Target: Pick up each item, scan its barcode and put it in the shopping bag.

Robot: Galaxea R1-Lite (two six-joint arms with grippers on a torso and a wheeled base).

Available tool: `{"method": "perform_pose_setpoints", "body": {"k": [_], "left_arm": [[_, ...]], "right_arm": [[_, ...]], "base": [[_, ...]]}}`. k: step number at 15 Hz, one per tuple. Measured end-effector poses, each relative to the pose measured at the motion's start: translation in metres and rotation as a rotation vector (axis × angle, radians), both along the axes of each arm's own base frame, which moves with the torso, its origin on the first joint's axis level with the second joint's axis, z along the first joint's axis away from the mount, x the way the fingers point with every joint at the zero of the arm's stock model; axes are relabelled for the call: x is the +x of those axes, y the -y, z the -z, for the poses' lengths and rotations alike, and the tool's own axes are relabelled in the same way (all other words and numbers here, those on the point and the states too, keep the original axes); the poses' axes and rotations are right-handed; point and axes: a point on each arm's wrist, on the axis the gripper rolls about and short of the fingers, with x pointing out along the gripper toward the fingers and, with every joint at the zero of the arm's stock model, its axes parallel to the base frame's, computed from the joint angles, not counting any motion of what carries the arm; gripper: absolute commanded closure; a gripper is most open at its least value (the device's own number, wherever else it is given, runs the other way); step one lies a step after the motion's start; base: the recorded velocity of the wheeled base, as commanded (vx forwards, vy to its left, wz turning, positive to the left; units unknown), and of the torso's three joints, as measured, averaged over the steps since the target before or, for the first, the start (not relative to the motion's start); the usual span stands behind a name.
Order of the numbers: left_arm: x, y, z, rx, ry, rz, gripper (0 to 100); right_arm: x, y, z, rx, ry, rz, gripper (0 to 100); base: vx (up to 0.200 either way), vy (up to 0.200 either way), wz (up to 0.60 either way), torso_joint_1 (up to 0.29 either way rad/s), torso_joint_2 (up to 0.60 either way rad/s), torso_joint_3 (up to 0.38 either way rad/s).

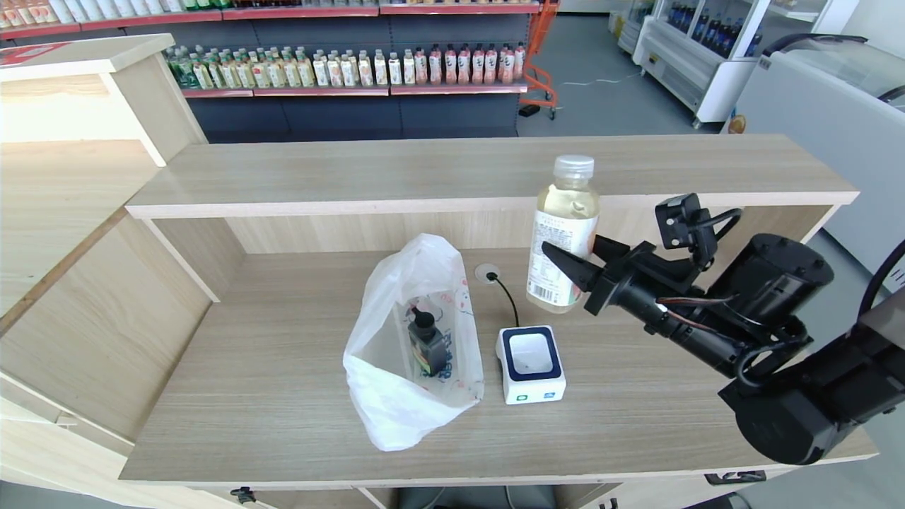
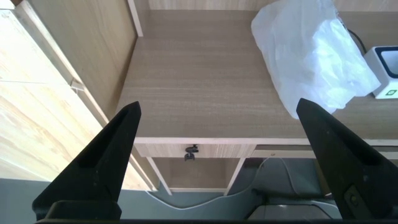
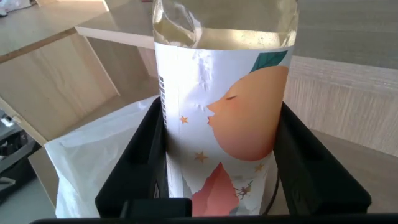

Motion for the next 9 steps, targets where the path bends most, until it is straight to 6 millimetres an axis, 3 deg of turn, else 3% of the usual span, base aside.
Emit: {"method": "perform_pose_setpoints", "body": {"k": [2,6,9], "left_arm": [[0.0,0.0,0.0,0.0,0.0,0.0,0],[0.0,0.0,0.0,0.0,0.0,0.0,0],[0.0,0.0,0.0,0.0,0.0,0.0,0]], "right_arm": [[-0.005,0.002,0.003,-0.006,-0.019,0.003,100],[-0.021,0.004,0.004,0.004,-0.069,-0.019,100],[-0.033,0.004,0.005,0.006,-0.192,-0.048,100]], "base": [[0.0,0.0,0.0,0.0,0.0,0.0],[0.0,0.2,0.0,-0.006,0.0,0.002],[0.0,0.0,0.0,0.0,0.0,0.0]]}}
